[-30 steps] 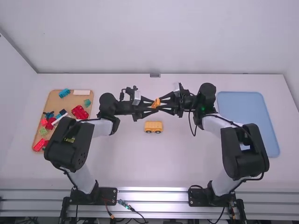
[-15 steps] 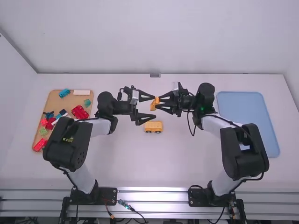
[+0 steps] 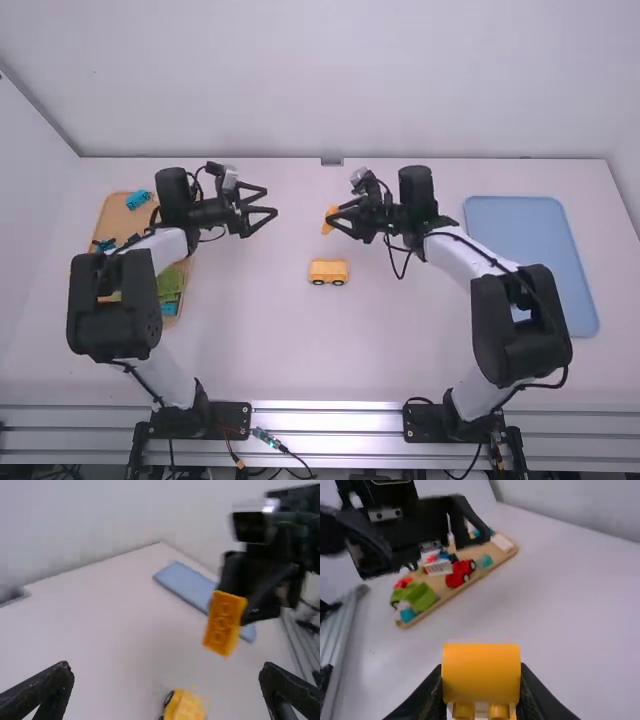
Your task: Assemble lego blocks to make yellow taxi
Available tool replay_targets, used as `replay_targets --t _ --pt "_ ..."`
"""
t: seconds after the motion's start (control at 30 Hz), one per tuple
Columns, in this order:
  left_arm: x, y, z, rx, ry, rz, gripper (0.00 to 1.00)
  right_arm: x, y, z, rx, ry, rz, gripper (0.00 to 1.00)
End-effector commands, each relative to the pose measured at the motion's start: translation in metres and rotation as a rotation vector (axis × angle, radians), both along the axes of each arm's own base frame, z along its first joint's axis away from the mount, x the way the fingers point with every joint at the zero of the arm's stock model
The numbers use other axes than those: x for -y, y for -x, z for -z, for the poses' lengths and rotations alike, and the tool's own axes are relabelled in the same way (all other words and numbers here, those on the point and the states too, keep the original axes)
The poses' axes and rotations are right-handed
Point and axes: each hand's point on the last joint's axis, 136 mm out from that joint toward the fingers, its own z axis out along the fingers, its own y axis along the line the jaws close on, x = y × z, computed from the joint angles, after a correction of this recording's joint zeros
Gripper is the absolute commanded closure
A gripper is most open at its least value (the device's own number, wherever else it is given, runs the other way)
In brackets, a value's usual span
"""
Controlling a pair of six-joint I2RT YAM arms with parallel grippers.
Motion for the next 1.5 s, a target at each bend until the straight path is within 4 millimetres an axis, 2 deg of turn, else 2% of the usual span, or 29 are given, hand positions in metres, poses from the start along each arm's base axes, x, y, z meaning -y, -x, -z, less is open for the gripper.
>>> replay_targets --t 0.0,0.1,0.17,0.23,0.3,0.47,0.73,0.87,1.03,1.23,1.33,1.47 --pt "-0.03 -0.029 0.02 0.051 -0.229 -0.163 0.01 -0.007 -0.016 -0.027 0.206 0.163 -0.001 1.0" --pt "-0.044 -0.024 0.035 -0.007 -0.411 -0.168 0.01 -0.008 -0.009 -0.025 0.201 0.307 -0.022 1.0" --pt "-0.048 -0.008 0.037 0.034 -0.594 -0.051 0.01 -0.008 -0.006 -0.022 0.203 0.445 -0.028 1.0" --pt "-0.048 0.01 0.028 0.135 -0.707 0.102 0.01 -0.012 -0.006 -0.018 0.206 0.541 -0.036 1.0" --pt "-0.051 0.019 0.017 0.183 -0.734 0.167 0.01 -0.018 -0.004 -0.013 0.2 0.589 -0.065 1.0" --pt "-0.071 0.027 -0.009 0.245 -0.771 0.204 0.01 -0.034 0.005 0.009 0.171 0.716 -0.192 1.0" --pt "-0.108 0.031 -0.028 0.342 -0.708 0.137 0.01 -0.064 0.023 0.058 0.188 0.963 -0.431 1.0" --pt "-0.125 0.033 -0.026 0.295 -0.704 0.085 0.01 -0.084 0.025 0.083 0.221 1.066 -0.506 1.0" --pt "-0.132 0.037 -0.021 0.283 -0.702 0.075 0.01 -0.104 0.034 0.107 0.253 1.158 -0.611 1.0" --pt "-0.132 0.039 -0.014 0.275 -0.696 0.075 0.01 -0.114 0.043 0.139 0.227 1.225 -0.659 1.0" --pt "-0.135 0.038 -0.009 0.279 -0.7 0.068 0.01 -0.112 0.044 0.146 0.205 1.222 -0.653 1.0" --pt "-0.132 0.04 -0.005 0.269 -0.692 0.075 0.01 -0.113 0.044 0.146 0.188 1.197 -0.652 1.0"
